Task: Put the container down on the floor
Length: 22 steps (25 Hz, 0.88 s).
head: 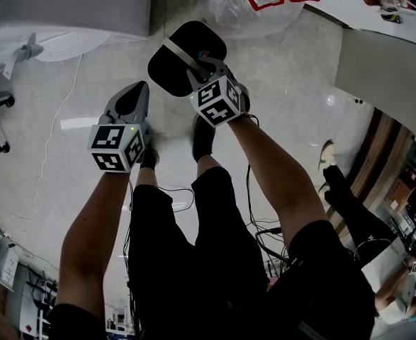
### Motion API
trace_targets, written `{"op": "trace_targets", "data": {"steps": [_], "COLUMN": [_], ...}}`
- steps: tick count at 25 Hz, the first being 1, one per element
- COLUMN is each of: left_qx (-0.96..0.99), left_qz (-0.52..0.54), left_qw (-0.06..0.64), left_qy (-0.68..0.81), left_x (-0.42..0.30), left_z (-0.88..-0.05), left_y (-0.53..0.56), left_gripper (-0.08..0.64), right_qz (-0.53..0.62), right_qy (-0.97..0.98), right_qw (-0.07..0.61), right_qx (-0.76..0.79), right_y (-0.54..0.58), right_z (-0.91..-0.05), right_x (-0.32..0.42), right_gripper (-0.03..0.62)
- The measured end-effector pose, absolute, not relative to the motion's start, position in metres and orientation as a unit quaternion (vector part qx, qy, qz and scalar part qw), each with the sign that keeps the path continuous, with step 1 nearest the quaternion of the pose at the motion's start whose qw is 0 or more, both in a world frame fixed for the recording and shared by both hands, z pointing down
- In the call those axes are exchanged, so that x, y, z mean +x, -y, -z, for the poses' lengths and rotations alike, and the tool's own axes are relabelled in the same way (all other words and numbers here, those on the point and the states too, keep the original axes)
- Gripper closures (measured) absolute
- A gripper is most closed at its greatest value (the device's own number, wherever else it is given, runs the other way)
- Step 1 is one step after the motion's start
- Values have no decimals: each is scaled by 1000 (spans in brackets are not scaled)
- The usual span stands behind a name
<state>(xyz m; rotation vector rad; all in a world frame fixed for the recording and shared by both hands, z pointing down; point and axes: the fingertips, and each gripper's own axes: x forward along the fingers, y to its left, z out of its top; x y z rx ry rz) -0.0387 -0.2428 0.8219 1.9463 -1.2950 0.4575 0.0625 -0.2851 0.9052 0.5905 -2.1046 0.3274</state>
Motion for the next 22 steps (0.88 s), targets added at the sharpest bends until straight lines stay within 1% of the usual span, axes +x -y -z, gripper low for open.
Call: {"op": "trace_targets", "data": {"steps": [15, 19, 22], "left_qx": [766, 767, 768], "left_qz": [-176, -175, -177], "left_qw": [365, 363, 361], "left_qy": [500, 499, 498], "left_x": [-40, -41, -42], "left_z": [-806, -803, -796], "left_y": [239, 237, 236], "left_gripper": [554, 554, 554], "right_qz": [-145, -150, -144], "right_qy": [840, 838, 838], "right_qw": [463, 461, 462], "right_qx": [242, 251, 252], "right_y": [273, 272, 270], "right_z": [-896, -892, -883], "right_x": [69, 72, 74], "right_gripper": [488, 468, 465]}}
